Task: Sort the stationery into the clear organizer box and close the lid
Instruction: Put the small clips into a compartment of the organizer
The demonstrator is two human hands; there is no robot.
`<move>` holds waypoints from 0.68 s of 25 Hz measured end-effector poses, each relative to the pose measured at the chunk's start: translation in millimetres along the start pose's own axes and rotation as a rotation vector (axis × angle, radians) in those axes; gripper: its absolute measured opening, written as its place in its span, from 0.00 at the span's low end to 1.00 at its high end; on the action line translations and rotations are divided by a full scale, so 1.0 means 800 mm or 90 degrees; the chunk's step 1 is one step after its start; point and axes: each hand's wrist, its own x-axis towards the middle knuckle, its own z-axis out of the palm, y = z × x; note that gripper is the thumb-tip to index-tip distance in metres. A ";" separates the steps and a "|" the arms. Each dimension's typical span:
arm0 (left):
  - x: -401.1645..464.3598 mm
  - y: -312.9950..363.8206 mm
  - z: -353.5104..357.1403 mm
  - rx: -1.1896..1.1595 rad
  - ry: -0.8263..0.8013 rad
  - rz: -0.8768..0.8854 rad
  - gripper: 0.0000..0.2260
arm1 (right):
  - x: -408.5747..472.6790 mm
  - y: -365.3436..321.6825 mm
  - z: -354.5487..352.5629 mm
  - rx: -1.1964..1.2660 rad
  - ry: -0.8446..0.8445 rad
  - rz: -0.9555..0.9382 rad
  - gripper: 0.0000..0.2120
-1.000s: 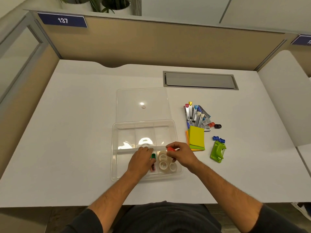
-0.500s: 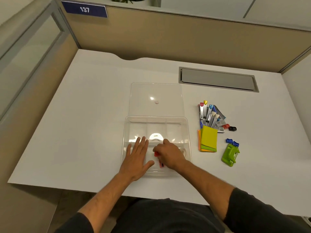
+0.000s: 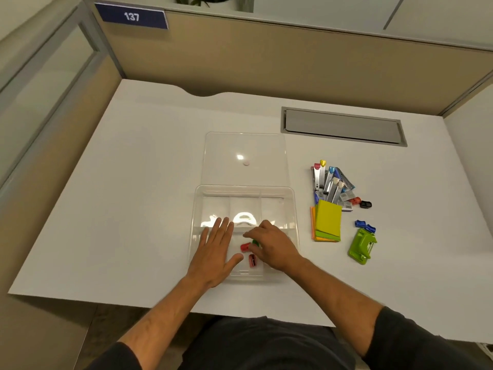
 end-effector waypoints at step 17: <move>0.106 0.281 0.028 -0.081 0.031 0.169 0.26 | -0.190 0.221 -0.125 0.131 0.113 0.232 0.24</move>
